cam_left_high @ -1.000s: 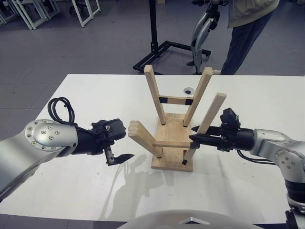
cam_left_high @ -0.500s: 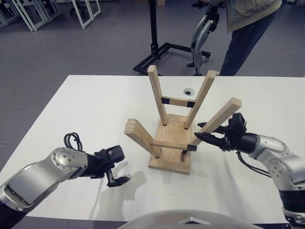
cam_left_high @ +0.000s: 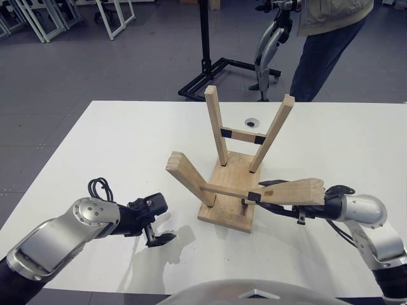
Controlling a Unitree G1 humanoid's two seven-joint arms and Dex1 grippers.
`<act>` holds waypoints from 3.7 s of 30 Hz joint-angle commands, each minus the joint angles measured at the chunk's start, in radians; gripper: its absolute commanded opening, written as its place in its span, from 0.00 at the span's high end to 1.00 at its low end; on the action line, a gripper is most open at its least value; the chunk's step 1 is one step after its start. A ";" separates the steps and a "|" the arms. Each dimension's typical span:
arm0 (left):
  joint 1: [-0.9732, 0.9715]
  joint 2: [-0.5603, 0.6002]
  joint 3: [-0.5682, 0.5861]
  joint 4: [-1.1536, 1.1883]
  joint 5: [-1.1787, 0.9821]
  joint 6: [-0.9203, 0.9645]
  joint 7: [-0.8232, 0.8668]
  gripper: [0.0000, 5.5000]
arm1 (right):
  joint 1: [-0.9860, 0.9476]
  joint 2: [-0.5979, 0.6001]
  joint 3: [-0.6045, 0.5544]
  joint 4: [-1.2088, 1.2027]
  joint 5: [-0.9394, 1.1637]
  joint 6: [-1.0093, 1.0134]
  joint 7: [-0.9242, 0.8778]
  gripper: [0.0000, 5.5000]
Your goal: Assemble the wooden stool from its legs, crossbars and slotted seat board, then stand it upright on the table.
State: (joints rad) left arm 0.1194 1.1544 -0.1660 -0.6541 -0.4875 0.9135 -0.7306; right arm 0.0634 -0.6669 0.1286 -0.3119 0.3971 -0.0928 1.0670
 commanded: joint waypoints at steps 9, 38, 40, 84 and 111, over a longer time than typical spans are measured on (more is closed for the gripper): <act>0.004 -0.010 0.025 0.002 0.041 0.013 -0.005 0.10 | 0.099 -0.029 -0.039 -0.168 -0.002 0.111 -0.081 0.63; -0.019 -0.027 -0.001 0.009 0.100 0.006 -0.032 0.10 | 0.149 -0.024 0.036 -0.116 -0.038 0.219 -0.139 0.63; -0.015 -0.030 0.002 0.005 0.099 0.010 -0.030 0.10 | 0.136 -0.043 0.048 -0.130 -0.039 0.263 -0.144 0.63; -0.500 -0.668 0.257 -0.057 -0.618 0.119 0.695 0.48 | -0.108 0.018 0.269 0.101 -0.172 0.495 -0.407 0.63; -0.333 -0.846 -0.337 0.103 0.121 0.104 0.770 0.48 | -0.152 0.015 0.281 0.099 -0.172 0.505 -0.367 0.63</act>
State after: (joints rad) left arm -0.2834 0.3214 -0.4492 -0.6004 -0.3271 0.9332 0.1076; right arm -0.1437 -0.6121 0.3479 -0.3199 0.3217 0.2892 0.6981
